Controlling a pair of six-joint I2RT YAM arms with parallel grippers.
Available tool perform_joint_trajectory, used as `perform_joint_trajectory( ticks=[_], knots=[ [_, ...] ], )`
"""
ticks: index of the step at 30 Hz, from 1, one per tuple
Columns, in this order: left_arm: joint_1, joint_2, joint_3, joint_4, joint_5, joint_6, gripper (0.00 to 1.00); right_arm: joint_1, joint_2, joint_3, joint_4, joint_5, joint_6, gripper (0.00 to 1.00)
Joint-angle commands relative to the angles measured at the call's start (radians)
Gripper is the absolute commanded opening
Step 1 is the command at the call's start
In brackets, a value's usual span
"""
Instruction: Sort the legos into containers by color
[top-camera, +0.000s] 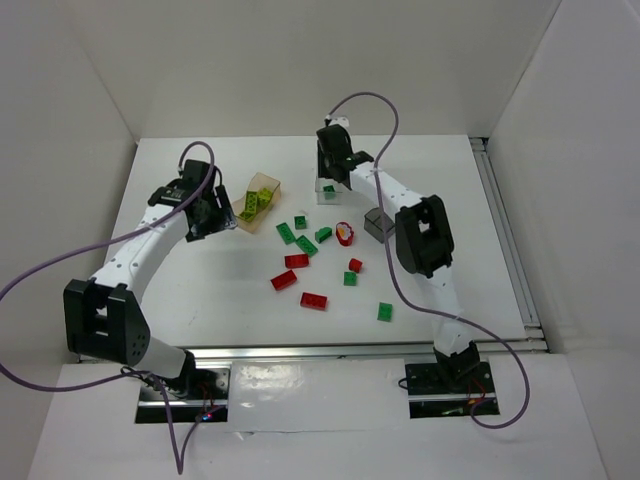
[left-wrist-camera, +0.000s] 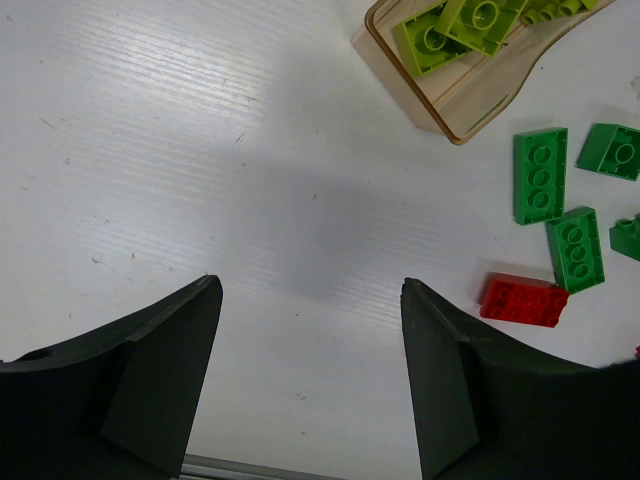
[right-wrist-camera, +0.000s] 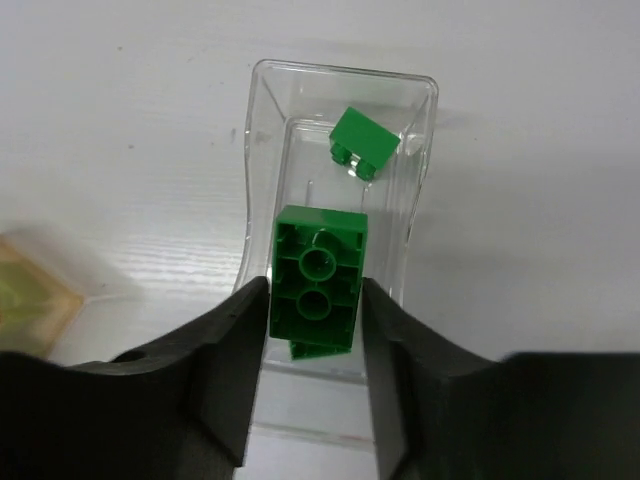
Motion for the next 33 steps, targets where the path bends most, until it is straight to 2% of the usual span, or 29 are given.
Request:
perform_joint_trajectory(
  ticks=[1, 4, 6, 9, 10, 14, 16, 19, 25, 33],
  knots=[
    [0.012, 0.014, 0.033, 0.006, 0.001, 0.025, 0.82, 0.001, 0.068, 0.132, -0.018, 0.024, -0.033, 0.55],
    [0.012, 0.014, 0.024, 0.006, 0.012, 0.025, 0.82, 0.001, 0.050, 0.142, -0.028, 0.061, -0.042, 0.82],
    [0.012, 0.014, 0.024, 0.006, 0.012, 0.025, 0.82, 0.012, -0.005, 0.091, 0.010, 0.087, -0.042, 0.82],
    [0.003, 0.005, 0.014, 0.015, 0.021, 0.016, 0.82, 0.036, -0.184, -0.115, 0.096, 0.098, -0.023, 0.80],
    [0.003, 0.005, 0.014, 0.015, 0.021, 0.015, 0.82, 0.055, -0.279, -0.236, 0.112, 0.098, -0.010, 0.80],
    [-0.006, -0.016, 0.005, 0.015, 0.021, 0.015, 0.82, 0.111, -0.456, -0.510, 0.144, 0.004, 0.065, 0.77],
    [-0.006, -0.027, -0.005, 0.024, 0.021, 0.015, 0.82, 0.133, -0.490, -0.623, 0.120, -0.057, 0.101, 0.74],
    [-0.006, -0.027, -0.006, 0.024, 0.033, 0.015, 0.82, 0.153, -0.510, -0.708, 0.100, -0.114, 0.188, 0.74],
    [-0.015, -0.027, -0.015, 0.024, 0.042, 0.006, 0.82, 0.185, -0.481, -0.730, 0.100, -0.160, 0.222, 0.76],
    [-0.024, -0.027, -0.024, 0.024, 0.042, 0.006, 0.82, 0.185, -0.326, -0.593, 0.043, -0.140, 0.259, 0.76]
  ],
)
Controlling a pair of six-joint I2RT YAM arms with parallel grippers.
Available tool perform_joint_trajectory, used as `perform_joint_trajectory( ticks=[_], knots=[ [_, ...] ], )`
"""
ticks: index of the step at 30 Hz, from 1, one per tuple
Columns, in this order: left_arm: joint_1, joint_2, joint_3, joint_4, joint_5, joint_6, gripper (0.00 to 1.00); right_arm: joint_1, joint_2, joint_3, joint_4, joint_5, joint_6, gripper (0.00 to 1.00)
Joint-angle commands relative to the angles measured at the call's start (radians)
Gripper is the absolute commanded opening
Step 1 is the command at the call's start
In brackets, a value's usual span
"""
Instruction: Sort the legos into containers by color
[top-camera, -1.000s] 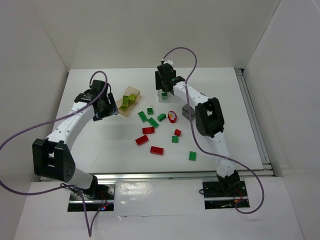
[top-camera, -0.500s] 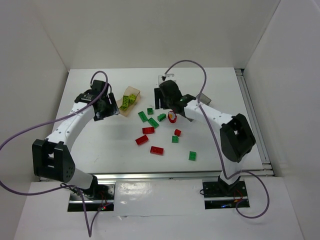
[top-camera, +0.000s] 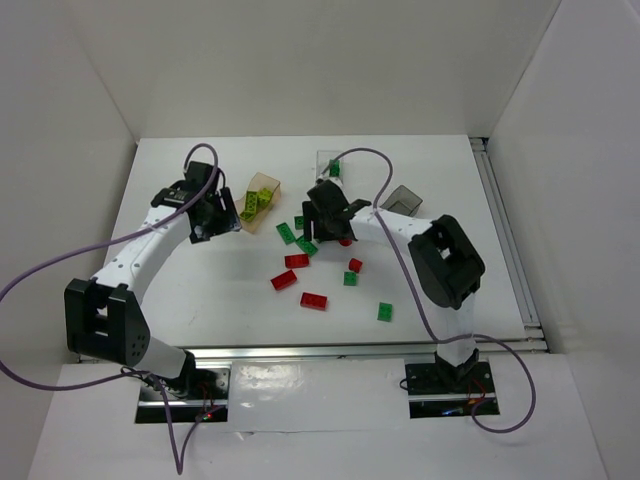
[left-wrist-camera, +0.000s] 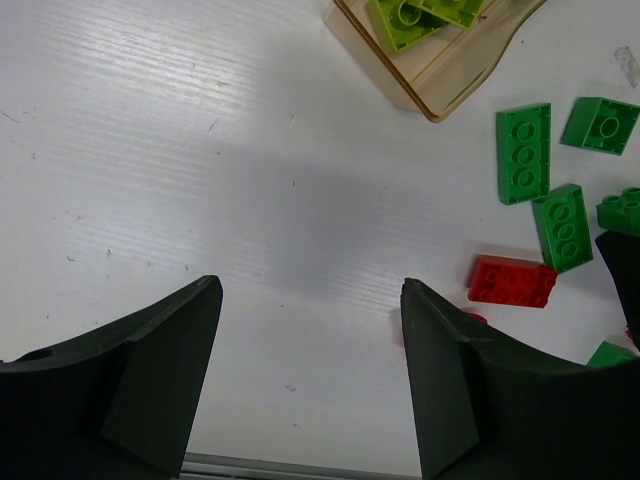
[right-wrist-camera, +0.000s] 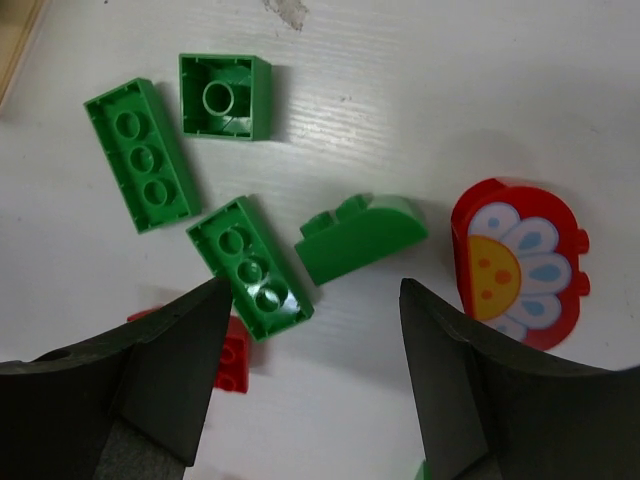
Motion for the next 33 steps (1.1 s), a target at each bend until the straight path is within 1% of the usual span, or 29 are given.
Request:
perform_joint_trajectory(
  ticks=[1, 4, 5, 6, 10, 13, 14, 16, 17, 19, 20, 23, 26, 28, 30, 33],
  knots=[
    [-0.005, -0.030, -0.013, 0.016, 0.007, 0.008, 0.82, 0.007, 0.062, 0.093, -0.033, 0.027, 0.027, 0.76],
    [-0.005, -0.020, -0.013, 0.016, -0.002, 0.008, 0.82, 0.007, 0.092, 0.114, -0.034, 0.036, 0.037, 0.76],
    [-0.005, -0.010, -0.013, 0.016, -0.002, 0.008, 0.82, 0.007, 0.092, 0.114, -0.034, 0.047, 0.037, 0.74],
    [-0.005, -0.010, -0.013, 0.016, -0.002, 0.008, 0.82, 0.007, 0.107, 0.136, -0.034, 0.065, 0.037, 0.70],
    [-0.014, 0.003, -0.004, 0.025, -0.002, 0.008, 0.81, 0.007, 0.161, 0.192, -0.066, 0.110, 0.014, 0.67],
    [-0.014, 0.013, 0.005, 0.025, -0.002, 0.008, 0.81, 0.007, 0.173, 0.219, -0.078, 0.134, 0.003, 0.61],
    [-0.014, 0.013, 0.005, 0.025, -0.002, 0.008, 0.81, 0.007, 0.173, 0.219, -0.078, 0.144, -0.006, 0.56],
    [-0.014, 0.013, 0.005, 0.025, -0.002, 0.008, 0.81, 0.007, 0.173, 0.237, -0.089, 0.144, -0.006, 0.43],
    [-0.014, 0.013, 0.005, 0.025, -0.002, 0.008, 0.81, 0.007, 0.173, 0.237, -0.089, 0.144, -0.016, 0.31],
    [-0.014, 0.013, 0.005, 0.025, -0.012, 0.008, 0.81, 0.007, 0.159, 0.237, -0.098, 0.153, -0.016, 0.23],
    [-0.014, 0.022, 0.005, 0.025, -0.012, 0.008, 0.81, 0.007, 0.135, 0.237, -0.098, 0.153, -0.016, 0.21],
    [-0.014, 0.022, 0.005, 0.025, -0.012, 0.008, 0.81, 0.007, 0.074, 0.217, -0.086, 0.188, -0.045, 0.20],
    [-0.014, 0.022, 0.017, 0.025, 0.010, 0.008, 0.81, 0.007, 0.043, 0.217, -0.077, 0.280, -0.071, 0.20],
    [-0.014, 0.022, 0.043, 0.025, 0.010, 0.008, 0.81, -0.014, 0.043, 0.226, -0.054, 0.280, -0.081, 0.20],
    [-0.014, 0.022, 0.054, 0.025, 0.010, 0.008, 0.81, -0.031, 0.055, 0.258, -0.043, 0.280, -0.094, 0.20],
    [-0.014, 0.033, 0.063, 0.025, -0.010, 0.008, 0.81, -0.060, 0.099, 0.353, -0.067, 0.280, -0.115, 0.20]
  ],
)
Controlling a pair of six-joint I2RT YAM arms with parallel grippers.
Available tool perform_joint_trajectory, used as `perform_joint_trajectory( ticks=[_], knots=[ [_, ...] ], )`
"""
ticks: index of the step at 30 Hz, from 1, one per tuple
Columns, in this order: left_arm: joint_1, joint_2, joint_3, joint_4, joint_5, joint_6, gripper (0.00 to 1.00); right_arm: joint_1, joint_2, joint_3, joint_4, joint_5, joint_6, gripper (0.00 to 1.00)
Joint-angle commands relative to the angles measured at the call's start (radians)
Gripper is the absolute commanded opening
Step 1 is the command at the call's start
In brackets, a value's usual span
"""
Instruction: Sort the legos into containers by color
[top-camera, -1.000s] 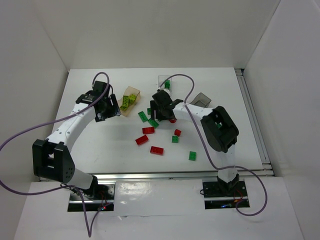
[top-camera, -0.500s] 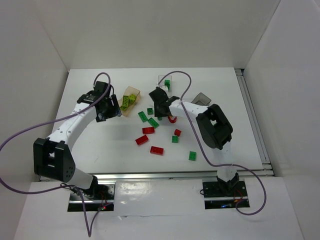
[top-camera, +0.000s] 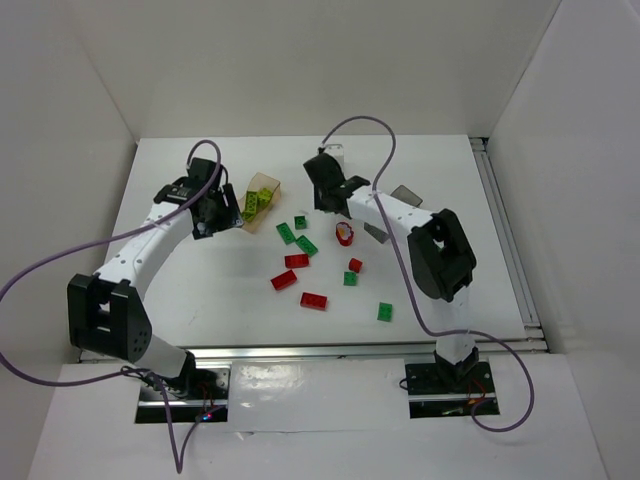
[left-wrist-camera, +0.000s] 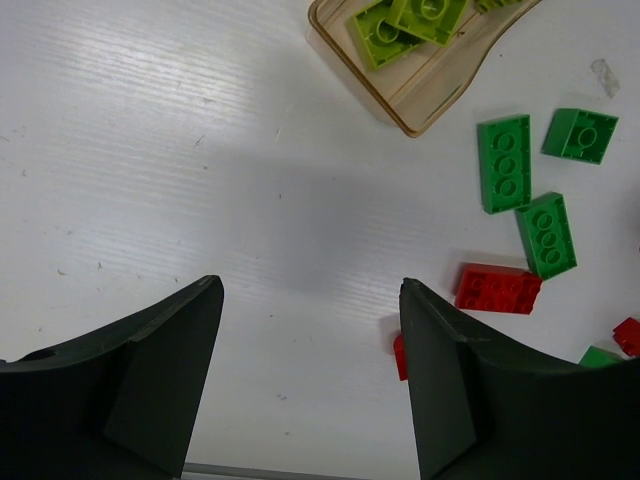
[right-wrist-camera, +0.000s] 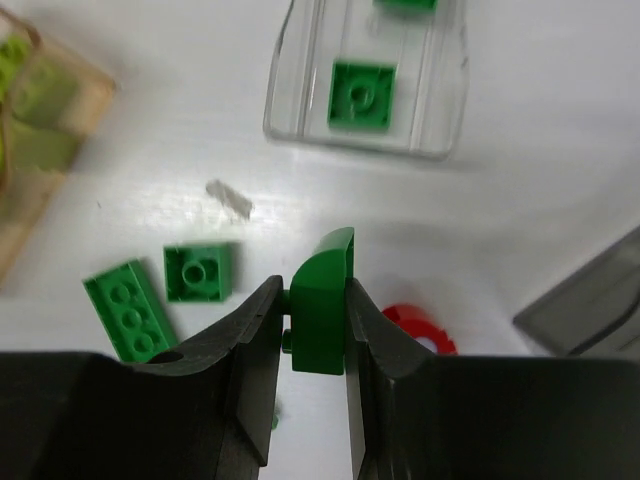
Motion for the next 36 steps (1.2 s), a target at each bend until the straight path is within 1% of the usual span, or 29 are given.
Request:
perform_joint_trajectory(
  ticks=[1, 5, 10, 12, 13, 14, 16, 17, 18, 19, 20, 21, 24, 25, 26, 27, 28, 30, 33, 36],
  knots=[
    [-0.005, 0.021, 0.053, 0.015, -0.010, 0.008, 0.81, -0.040, 0.009, 0.119, 0.017, 0.056, -0.048, 0.20],
    [-0.005, 0.041, 0.064, 0.006, -0.010, 0.017, 0.81, -0.068, 0.081, 0.260, 0.017, 0.047, -0.057, 0.21],
    [-0.005, 0.062, 0.084, -0.003, -0.028, 0.027, 0.81, -0.114, 0.217, 0.412, 0.006, 0.029, -0.057, 0.22],
    [-0.005, 0.062, 0.084, -0.003, -0.019, 0.027, 0.81, -0.123, 0.255, 0.472, 0.006, 0.029, -0.048, 0.30],
    [-0.005, 0.062, 0.084, -0.003, -0.019, 0.027, 0.81, -0.123, 0.294, 0.496, 0.006, 0.015, -0.048, 0.39],
    [-0.005, 0.062, 0.093, -0.003, -0.010, 0.027, 0.81, -0.123, 0.312, 0.559, -0.023, 0.015, -0.039, 0.53],
    [-0.005, 0.053, 0.093, -0.003, -0.010, 0.027, 0.81, -0.123, 0.325, 0.598, -0.049, 0.015, -0.039, 0.62],
    [-0.005, 0.053, 0.093, -0.003, -0.010, 0.027, 0.81, -0.123, 0.313, 0.598, -0.049, 0.015, -0.039, 0.63],
    [-0.005, 0.053, 0.093, -0.003, -0.010, 0.027, 0.81, -0.114, 0.291, 0.545, -0.028, 0.015, -0.039, 0.63],
    [-0.005, 0.053, 0.093, -0.003, -0.010, 0.027, 0.81, -0.114, 0.229, 0.506, 0.009, 0.035, -0.039, 0.63],
    [-0.005, 0.053, 0.093, -0.003, -0.010, 0.027, 0.81, -0.103, 0.192, 0.460, 0.026, 0.035, -0.051, 0.62],
    [-0.015, 0.053, 0.093, -0.003, -0.010, 0.027, 0.81, -0.091, 0.120, 0.367, 0.038, 0.044, -0.051, 0.59],
    [-0.015, 0.053, 0.093, -0.003, -0.010, 0.027, 0.81, -0.068, 0.006, 0.212, 0.066, 0.044, -0.042, 0.55],
    [-0.015, 0.042, 0.093, -0.003, -0.010, 0.027, 0.81, -0.059, -0.031, 0.099, 0.085, 0.027, -0.042, 0.55],
    [-0.015, 0.042, 0.082, -0.003, -0.010, 0.027, 0.81, -0.036, -0.098, 0.041, 0.101, 0.006, -0.031, 0.55],
    [-0.015, 0.033, 0.073, -0.003, -0.019, 0.027, 0.81, -0.024, -0.128, -0.014, 0.139, -0.061, -0.031, 0.54],
    [-0.015, 0.033, 0.073, -0.003, -0.019, 0.027, 0.81, -0.011, -0.152, -0.116, 0.164, -0.106, -0.031, 0.54],
    [-0.015, 0.024, 0.064, -0.003, -0.019, 0.027, 0.80, 0.027, -0.180, -0.175, 0.173, -0.170, -0.053, 0.54],
    [-0.015, 0.013, 0.064, -0.003, -0.019, 0.027, 0.80, 0.061, -0.148, -0.201, 0.113, -0.183, -0.076, 0.61],
    [-0.024, 0.013, 0.055, -0.003, -0.019, 0.027, 0.80, 0.072, -0.100, -0.180, 0.089, -0.217, -0.119, 0.67]
  ],
)
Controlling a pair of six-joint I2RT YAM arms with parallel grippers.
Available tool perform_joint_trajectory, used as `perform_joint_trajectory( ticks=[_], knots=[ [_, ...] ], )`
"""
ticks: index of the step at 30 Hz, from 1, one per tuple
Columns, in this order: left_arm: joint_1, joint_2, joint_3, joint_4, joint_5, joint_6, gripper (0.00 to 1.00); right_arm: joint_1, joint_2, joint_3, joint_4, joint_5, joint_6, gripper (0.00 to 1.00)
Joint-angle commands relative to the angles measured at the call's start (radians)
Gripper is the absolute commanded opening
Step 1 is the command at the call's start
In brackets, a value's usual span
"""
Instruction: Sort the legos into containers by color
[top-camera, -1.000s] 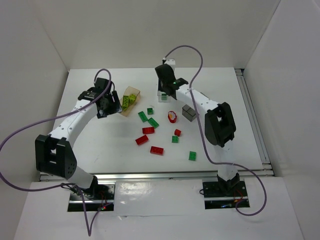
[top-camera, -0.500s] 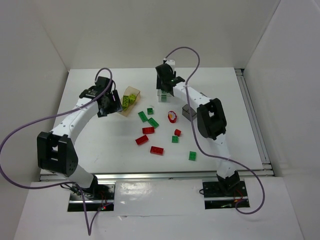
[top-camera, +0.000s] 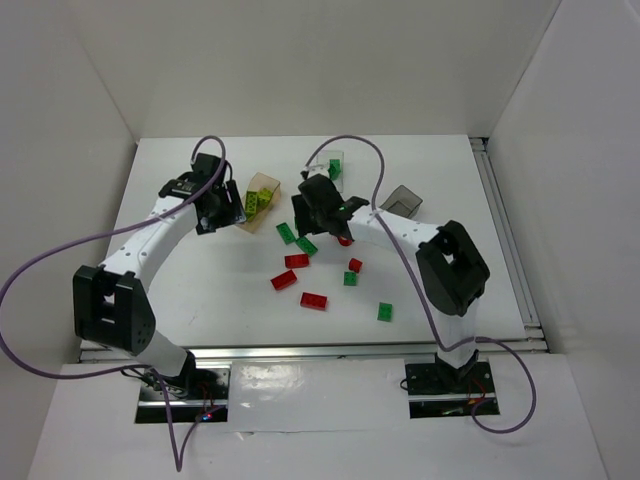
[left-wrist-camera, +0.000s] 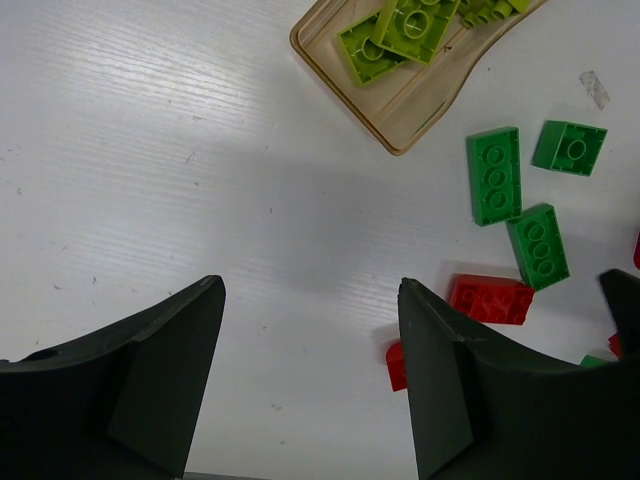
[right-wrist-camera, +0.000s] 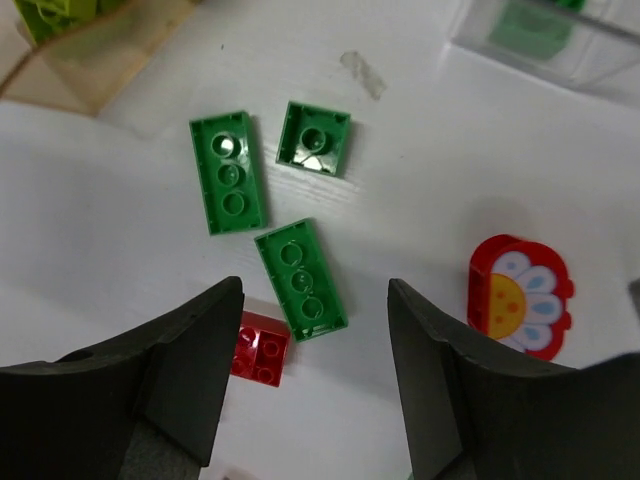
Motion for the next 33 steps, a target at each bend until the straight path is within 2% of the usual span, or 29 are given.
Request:
perform_joint_trajectory(
  ticks=[1, 9, 16, 20, 22, 24, 29, 33],
  knots=[
    [-0.008, -0.041, -0.004, -0.002, -0.007, 0.022, 0.80, -0.002, 0.055, 0.011, -0.016, -0.081, -0.066, 0.68],
    [-0.017, -0.041, -0.004, -0.002, -0.007, 0.013, 0.80, 0.025, 0.166, 0.094, -0.050, -0.121, -0.151, 0.76],
    [-0.017, -0.041, -0.014, -0.002, -0.007, 0.004, 0.80, 0.025, 0.212, 0.103, -0.050, -0.130, -0.151, 0.75],
    [-0.017, -0.041, -0.014, -0.002, -0.017, 0.004, 0.80, 0.035, 0.232, 0.114, -0.070, -0.075, -0.140, 0.62],
    [-0.017, -0.041, -0.014, -0.002, -0.017, 0.004, 0.80, 0.035, 0.241, 0.139, -0.085, -0.051, -0.140, 0.48],
    [-0.017, -0.041, -0.014, -0.002, -0.017, 0.004, 0.80, 0.035, 0.241, 0.152, -0.097, 0.004, -0.131, 0.43],
    [-0.017, -0.041, -0.014, -0.002, -0.017, 0.004, 0.80, 0.035, 0.155, 0.184, -0.119, 0.089, -0.122, 0.41],
    [-0.017, -0.032, -0.014, -0.002, -0.026, 0.004, 0.80, -0.014, 0.126, 0.221, -0.119, 0.192, -0.086, 0.40]
  ],
)
